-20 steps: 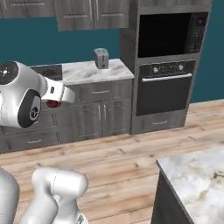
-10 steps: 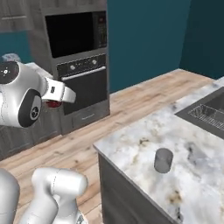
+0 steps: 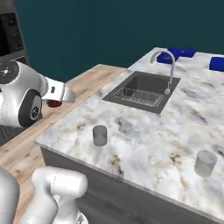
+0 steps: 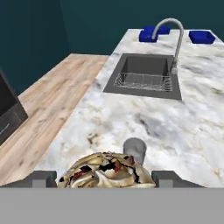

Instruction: Take the cupcakes from the fridge and place them on the empty tray on the dining counter.

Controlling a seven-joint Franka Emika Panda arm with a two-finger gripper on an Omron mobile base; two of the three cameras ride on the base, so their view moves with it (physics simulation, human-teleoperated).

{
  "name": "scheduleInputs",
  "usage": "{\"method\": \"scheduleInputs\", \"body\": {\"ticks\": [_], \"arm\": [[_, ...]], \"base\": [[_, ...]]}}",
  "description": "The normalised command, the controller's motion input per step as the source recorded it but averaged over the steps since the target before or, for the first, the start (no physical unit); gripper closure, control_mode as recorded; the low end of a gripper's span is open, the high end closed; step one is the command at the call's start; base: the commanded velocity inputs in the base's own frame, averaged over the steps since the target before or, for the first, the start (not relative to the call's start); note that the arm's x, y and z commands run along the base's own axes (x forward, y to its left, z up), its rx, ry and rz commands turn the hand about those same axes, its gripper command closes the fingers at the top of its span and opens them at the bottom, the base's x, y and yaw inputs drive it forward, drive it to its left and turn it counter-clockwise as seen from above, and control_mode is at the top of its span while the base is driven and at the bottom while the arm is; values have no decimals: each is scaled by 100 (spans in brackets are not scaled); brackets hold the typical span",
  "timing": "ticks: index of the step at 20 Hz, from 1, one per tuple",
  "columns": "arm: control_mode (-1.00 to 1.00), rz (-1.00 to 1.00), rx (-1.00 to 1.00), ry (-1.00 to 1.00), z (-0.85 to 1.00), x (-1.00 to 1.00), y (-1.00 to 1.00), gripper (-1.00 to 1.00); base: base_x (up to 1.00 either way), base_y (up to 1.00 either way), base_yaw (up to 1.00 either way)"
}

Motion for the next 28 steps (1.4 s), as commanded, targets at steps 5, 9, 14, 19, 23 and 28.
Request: {"method": "scheduleInputs", "body": {"ticks": [5, 9, 14, 19, 23, 28], "arm": [[100, 0, 0, 0, 0, 0, 0, 100], [100, 0, 0, 0, 0, 0, 0, 100], [100, 0, 0, 0, 0, 0, 0, 100], [100, 0, 0, 0, 0, 0, 0, 100], [100, 0, 0, 0, 0, 0, 0, 100], [100, 0, 0, 0, 0, 0, 0, 100]], "base": [[0, -87, -42], [0, -100, -15], [0, -100, -12], [0, -100, -10], [0, -100, -8], [10, -100, -6]]}}
